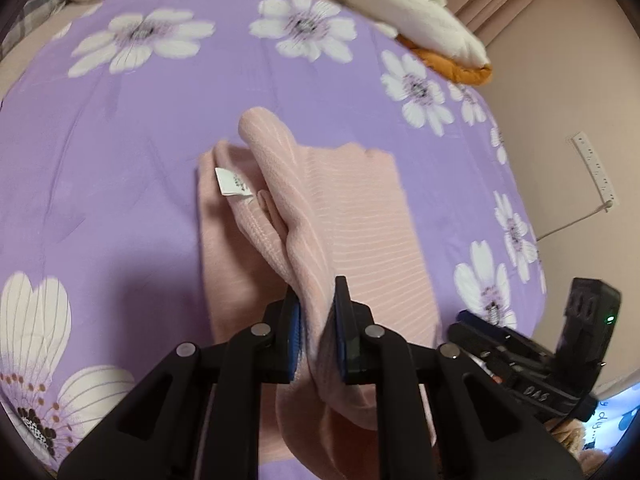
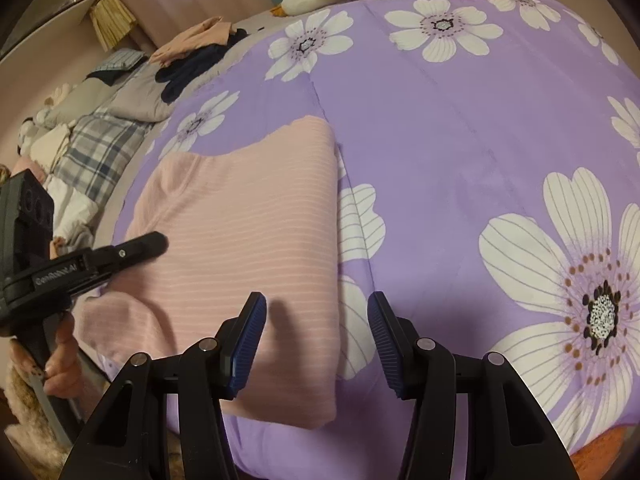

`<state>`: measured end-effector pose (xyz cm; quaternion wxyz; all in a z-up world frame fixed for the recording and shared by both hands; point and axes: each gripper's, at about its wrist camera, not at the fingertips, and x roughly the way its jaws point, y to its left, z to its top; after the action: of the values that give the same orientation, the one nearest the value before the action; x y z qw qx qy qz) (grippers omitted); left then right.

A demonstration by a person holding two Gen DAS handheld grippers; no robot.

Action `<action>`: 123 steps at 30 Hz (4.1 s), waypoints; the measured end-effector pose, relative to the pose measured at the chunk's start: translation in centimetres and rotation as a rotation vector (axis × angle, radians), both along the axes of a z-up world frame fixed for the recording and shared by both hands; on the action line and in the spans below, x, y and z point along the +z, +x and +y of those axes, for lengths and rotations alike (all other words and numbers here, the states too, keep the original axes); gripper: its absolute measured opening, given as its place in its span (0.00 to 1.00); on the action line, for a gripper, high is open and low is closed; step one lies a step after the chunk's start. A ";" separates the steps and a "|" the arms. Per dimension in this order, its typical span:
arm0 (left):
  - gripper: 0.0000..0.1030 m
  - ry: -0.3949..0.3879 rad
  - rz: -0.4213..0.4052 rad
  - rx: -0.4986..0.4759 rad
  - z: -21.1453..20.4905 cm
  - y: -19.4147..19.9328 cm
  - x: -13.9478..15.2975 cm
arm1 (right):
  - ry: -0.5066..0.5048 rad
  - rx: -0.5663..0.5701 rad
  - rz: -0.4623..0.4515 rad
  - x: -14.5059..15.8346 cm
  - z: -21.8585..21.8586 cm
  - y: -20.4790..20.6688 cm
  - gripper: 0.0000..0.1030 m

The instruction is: Fold small clothes

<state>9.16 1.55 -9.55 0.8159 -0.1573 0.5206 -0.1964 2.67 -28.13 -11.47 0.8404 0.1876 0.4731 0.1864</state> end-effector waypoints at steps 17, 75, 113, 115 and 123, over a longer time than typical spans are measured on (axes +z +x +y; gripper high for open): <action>0.31 0.003 0.090 -0.001 1.9 -2.3 -2.8 | -0.024 0.020 0.034 -0.5 0.8 0.4 0.51; 0.30 -0.161 -0.099 -0.050 -2.1 -0.8 2.0 | 0.074 0.067 -0.147 3.8 1.7 3.3 0.33; 0.65 0.060 -0.067 -0.020 -8.0 6.9 -1.7 | -0.041 -0.116 0.002 -2.6 -2.6 10.1 0.65; 0.71 0.061 -0.108 -0.008 -7.7 6.0 -0.3 | -0.038 -0.115 -0.036 -1.7 -2.7 9.3 0.71; 0.95 0.031 -0.301 0.001 -6.2 0.1 6.5 | -0.053 -0.153 -0.258 4.7 -3.4 4.2 0.92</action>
<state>9.26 -4.66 -3.00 0.8872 -0.1135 0.3953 -0.2093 6.92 -31.57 -6.77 0.9107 0.1752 0.3501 0.1319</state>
